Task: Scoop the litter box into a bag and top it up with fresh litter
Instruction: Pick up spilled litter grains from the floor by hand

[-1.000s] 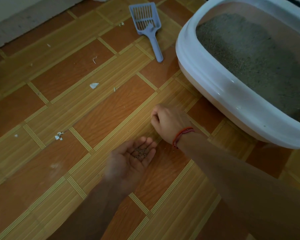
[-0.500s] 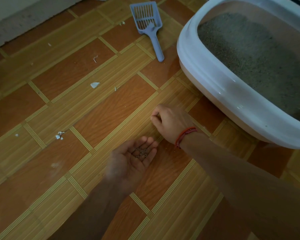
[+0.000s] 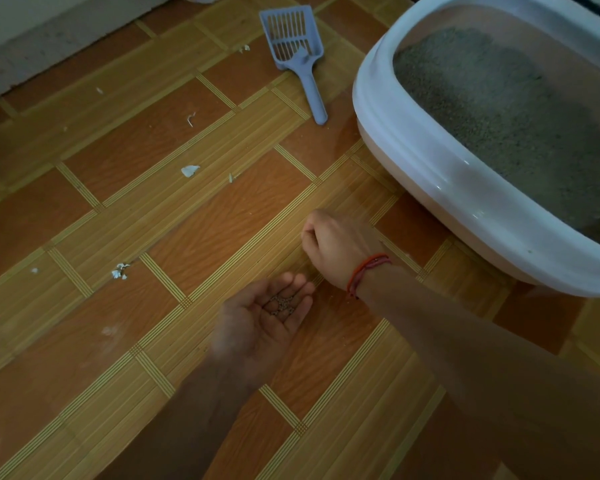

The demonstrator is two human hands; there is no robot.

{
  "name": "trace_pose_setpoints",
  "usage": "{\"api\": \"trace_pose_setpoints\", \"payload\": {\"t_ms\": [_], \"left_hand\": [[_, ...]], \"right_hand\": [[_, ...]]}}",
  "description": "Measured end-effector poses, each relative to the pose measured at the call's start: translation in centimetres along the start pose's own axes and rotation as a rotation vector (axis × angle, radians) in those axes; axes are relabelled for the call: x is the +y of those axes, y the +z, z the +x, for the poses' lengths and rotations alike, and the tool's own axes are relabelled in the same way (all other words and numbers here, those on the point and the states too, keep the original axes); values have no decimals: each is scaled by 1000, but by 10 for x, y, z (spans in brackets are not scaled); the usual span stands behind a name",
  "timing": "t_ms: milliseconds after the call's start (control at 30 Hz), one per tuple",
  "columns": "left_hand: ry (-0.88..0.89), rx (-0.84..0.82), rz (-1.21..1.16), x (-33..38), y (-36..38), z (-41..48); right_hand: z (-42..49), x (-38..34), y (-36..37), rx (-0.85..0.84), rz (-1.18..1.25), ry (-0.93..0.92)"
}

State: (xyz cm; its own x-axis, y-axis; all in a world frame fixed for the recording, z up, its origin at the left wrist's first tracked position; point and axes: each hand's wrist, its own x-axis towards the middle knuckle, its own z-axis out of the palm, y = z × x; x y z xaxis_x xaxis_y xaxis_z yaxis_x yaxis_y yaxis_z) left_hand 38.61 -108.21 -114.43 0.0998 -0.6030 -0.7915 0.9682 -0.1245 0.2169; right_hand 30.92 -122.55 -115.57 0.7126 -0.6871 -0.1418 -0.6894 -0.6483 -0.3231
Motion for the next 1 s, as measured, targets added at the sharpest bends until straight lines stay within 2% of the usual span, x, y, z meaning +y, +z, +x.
{"api": "trace_pose_setpoints", "payload": {"t_ms": [233, 400, 667, 833, 1000], "left_hand": [[17, -54, 0, 0, -3, 1], [32, -97, 89, -1, -9, 4], [40, -91, 111, -2, -10, 5], [21, -52, 13, -2, -5, 3], [13, -33, 17, -2, -4, 2]], "right_hand": [[-47, -18, -14, 12, 263, 16], [-70, -33, -10, -36, 301, -14], [-73, -29, -3, -5, 331, -60], [-57, -2, -10, 43, 295, 62], [-33, 33, -12, 71, 182, 191]]}}
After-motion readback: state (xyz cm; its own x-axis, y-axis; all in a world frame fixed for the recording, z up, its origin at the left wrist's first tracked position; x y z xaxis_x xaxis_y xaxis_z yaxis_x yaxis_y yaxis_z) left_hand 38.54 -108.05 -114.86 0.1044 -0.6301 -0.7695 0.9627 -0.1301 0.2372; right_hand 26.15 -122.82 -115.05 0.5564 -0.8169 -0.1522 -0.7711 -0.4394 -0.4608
